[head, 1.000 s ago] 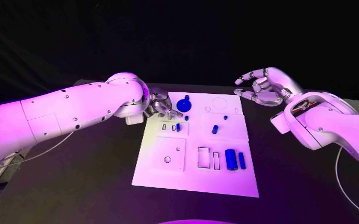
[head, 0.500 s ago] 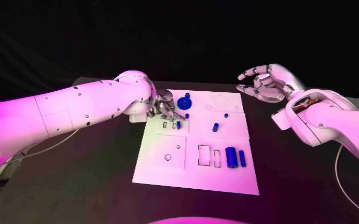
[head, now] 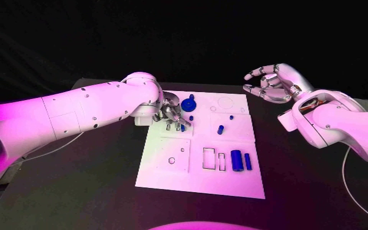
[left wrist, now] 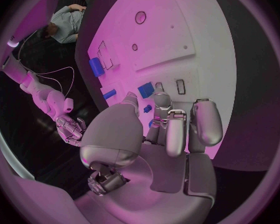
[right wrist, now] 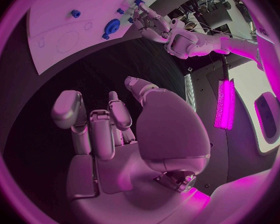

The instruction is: Assemble the parts on the task board

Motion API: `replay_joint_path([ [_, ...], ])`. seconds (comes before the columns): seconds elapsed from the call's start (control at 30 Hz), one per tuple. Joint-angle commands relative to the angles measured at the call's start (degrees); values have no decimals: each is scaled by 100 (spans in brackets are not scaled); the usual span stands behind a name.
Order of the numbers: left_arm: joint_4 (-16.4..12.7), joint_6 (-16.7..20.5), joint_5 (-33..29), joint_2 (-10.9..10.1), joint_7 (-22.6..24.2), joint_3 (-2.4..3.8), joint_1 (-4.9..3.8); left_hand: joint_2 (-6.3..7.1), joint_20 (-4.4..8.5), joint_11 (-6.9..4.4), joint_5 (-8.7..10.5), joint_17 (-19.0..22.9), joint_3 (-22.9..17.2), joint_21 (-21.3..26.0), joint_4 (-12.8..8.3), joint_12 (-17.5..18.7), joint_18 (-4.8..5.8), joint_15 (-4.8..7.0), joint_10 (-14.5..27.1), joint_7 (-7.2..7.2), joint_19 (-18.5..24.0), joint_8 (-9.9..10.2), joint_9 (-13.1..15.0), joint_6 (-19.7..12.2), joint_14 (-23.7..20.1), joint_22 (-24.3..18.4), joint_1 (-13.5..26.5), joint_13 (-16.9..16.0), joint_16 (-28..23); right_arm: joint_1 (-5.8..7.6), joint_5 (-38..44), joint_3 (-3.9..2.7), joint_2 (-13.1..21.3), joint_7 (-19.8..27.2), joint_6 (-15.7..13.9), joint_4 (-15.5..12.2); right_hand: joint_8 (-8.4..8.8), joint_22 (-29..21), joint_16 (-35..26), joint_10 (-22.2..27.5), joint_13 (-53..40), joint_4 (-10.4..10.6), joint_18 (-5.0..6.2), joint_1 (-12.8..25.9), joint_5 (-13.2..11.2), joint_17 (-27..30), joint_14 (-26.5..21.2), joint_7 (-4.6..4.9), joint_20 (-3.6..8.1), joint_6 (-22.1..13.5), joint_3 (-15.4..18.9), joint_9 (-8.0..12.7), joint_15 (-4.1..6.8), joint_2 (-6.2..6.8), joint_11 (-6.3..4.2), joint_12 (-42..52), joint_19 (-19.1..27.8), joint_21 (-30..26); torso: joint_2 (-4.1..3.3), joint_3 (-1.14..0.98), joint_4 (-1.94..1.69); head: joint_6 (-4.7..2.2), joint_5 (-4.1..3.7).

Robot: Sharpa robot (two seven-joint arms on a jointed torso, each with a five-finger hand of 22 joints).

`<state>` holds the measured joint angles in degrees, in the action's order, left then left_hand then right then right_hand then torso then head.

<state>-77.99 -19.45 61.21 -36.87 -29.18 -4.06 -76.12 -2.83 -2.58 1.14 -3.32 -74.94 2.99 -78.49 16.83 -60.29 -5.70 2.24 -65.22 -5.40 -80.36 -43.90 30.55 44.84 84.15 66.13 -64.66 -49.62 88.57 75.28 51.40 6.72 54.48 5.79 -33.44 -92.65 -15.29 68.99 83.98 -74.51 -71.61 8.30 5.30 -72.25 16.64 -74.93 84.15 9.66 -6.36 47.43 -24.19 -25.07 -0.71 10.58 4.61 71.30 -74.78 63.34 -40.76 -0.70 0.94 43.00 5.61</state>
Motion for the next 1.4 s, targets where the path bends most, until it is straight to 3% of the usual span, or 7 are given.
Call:
replay_joint_path([
  [0.03,16,-123,-92,41,-14,0,-8,-31,-20,2,-15,-1332,-102,-30,0,17,110,31,45,9,10,-38,29,-66,521,8,-87,-6,-1,1,-4,0,-19,-10,-23,13,-40,-9,-38,28,10,24,95,9,41,9,189,-14,7,-37,-20,-10,46,62,-7,-32,19,-30,-2,-4,-6,11,3],
  [0.17,30,-129,-105,64,-13,-2,-8,1,-20,-1,-19,-1331,-290,-43,0,9,112,32,60,11,15,-53,70,-93,521,26,-156,-7,-2,-1,-9,3,-40,-17,-13,32,-53,-13,-44,23,14,28,96,10,77,16,189,-17,9,-34,-25,-12,48,65,-10,-32,16,-38,-4,-1,2,17,5],
  [0.3,39,-136,-128,74,-13,-4,-7,251,-21,-2,-15,-1328,-979,-63,6,-7,112,33,80,12,29,-57,147,-116,519,51,-81,-6,-6,-2,-12,5,-48,-25,-8,44,-57,-17,-46,21,13,30,96,11,90,16,190,-17,10,-33,-27,-12,49,66,-11,-30,16,-43,-3,-4,-3,26,2],
  [0.4,36,-139,-140,77,-13,-5,-7,560,-20,-8,-17,-1328,-1750,-76,7,-23,111,27,83,6,37,-51,217,-111,519,70,137,-2,-9,-2,-13,6,-49,-33,-6,50,-62,-19,-47,18,13,31,97,10,103,15,190,-18,11,-33,-30,-13,50,66,-12,-28,16,-48,-3,-4,-3,33,-1],
  [0.63,13,-150,-168,84,-12,-5,-7,855,-24,-8,-10,-1324,-2566,-83,-5,-44,113,37,75,20,42,-86,329,-83,518,85,345,-2,-14,-3,-12,7,-53,-46,-4,63,-73,-26,-54,17,21,30,98,5,137,26,189,-21,13,-31,-39,-14,53,68,-15,-32,14,-60,-4,-5,0,44,-5],
  [1.17,5,-144,-345,83,-12,-4,-6,1035,-7,-38,-7,-1317,-3381,-101,-38,-61,120,59,62,50,35,-172,523,-95,515,129,223,-5,-22,-15,-2,12,-82,-64,4,96,-85,-32,-59,10,20,29,99,1,174,29,189,-23,16,-30,-49,-16,55,69,-18,-27,13,-71,-8,-4,-11,64,-6],
  [1.4,11,-138,-354,83,-13,-4,-6,1166,12,-61,1,-1317,-4058,-108,-163,-57,122,83,60,72,31,-206,656,-130,515,152,33,0,-23,-19,0,13,-87,-67,5,104,-88,-36,-61,10,23,29,100,0,186,30,189,-23,17,-30,-51,-16,56,70,-18,-28,15,-78,-10,-2,-5,77,-1],
])
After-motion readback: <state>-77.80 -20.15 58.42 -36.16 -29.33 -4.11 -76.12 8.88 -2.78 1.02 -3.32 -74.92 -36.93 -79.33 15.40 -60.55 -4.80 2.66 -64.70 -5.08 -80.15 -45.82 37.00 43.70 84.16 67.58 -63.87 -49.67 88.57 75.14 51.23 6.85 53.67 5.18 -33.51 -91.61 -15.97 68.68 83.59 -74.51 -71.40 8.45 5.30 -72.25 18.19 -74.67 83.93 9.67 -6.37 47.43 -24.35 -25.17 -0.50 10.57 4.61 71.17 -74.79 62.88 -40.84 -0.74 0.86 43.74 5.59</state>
